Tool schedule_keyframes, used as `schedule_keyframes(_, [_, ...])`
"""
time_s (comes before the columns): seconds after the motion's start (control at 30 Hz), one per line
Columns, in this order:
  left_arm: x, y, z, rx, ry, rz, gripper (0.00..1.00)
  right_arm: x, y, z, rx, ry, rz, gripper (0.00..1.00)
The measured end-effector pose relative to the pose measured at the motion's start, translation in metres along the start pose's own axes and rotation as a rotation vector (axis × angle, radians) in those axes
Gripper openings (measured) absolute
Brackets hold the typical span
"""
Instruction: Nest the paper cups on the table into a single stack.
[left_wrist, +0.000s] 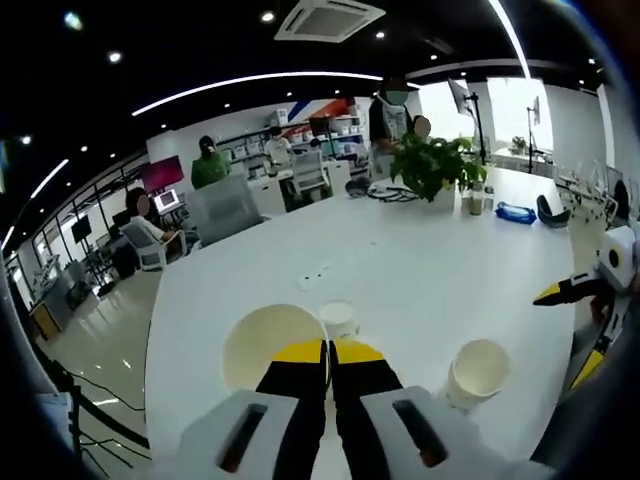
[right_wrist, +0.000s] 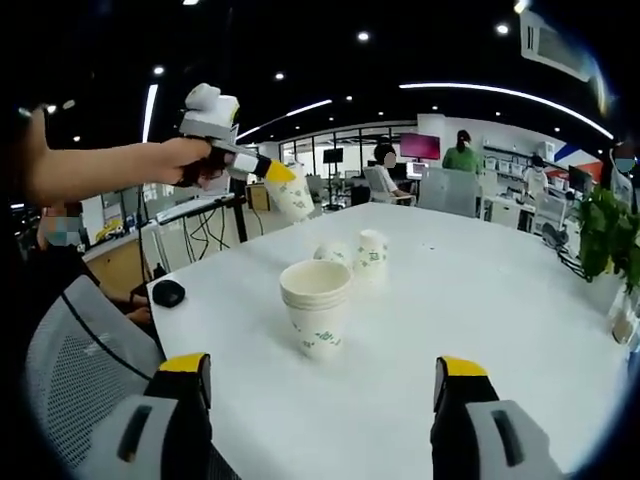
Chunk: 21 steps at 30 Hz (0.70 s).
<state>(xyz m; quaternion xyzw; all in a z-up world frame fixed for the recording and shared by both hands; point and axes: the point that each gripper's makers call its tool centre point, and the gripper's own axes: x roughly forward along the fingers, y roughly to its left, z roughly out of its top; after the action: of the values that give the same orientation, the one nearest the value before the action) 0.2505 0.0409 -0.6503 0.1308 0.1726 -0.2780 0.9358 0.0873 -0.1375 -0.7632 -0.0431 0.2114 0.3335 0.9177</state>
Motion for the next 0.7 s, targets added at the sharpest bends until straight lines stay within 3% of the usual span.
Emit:
schedule_keyframes(0.3, [-0.018,-0.036,0.012,0.027,-0.022,-0.044,0.0,0.002,0.0,-0.003,0.001,0.008,0.004,0.98])
schedule_keyframes(0.7, [-0.025,-0.071,0.02,0.101,-0.021,-0.122,0.0,0.002,0.002,-0.002,0.003,0.005,0.007,1.0])
